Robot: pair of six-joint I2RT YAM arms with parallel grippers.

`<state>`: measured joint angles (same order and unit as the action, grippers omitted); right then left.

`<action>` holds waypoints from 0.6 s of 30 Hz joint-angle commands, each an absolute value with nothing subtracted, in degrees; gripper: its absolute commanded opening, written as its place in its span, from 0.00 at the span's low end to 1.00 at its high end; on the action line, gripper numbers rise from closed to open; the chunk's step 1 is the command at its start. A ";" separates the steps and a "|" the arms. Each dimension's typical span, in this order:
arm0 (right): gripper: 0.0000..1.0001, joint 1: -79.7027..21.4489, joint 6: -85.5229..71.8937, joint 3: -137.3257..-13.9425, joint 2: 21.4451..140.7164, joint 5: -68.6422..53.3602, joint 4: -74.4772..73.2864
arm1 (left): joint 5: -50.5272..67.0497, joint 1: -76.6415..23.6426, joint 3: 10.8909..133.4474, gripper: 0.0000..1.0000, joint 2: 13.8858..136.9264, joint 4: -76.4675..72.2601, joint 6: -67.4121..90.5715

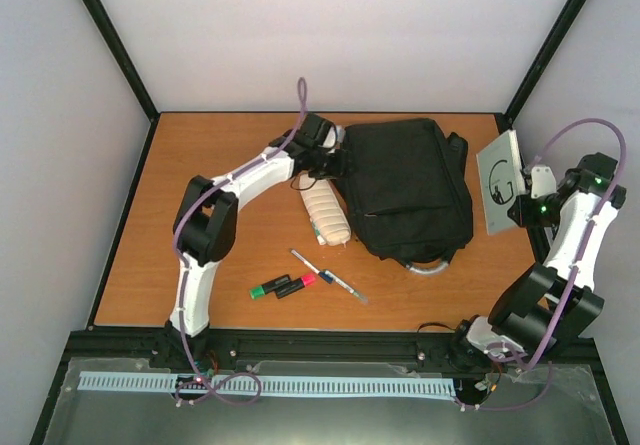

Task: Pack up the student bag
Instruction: Adjust the student bag at the center of the board.

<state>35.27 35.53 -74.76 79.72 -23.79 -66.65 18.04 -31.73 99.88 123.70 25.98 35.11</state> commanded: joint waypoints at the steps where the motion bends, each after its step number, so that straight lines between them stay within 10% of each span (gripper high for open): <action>1: 0.03 35.95 39.39 -72.43 76.92 -23.38 -61.56 | 16.70 -40.13 104.78 0.62 118.78 34.06 11.03; 18: 0.03 37.77 42.01 -68.36 79.90 -17.80 -59.24 | 5.19 -59.06 117.75 0.65 130.16 52.22 -9.93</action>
<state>37.10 40.64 -68.12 80.01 -15.51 -62.98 9.47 -57.78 114.65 127.98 47.16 -5.10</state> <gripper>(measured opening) 0.203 0.648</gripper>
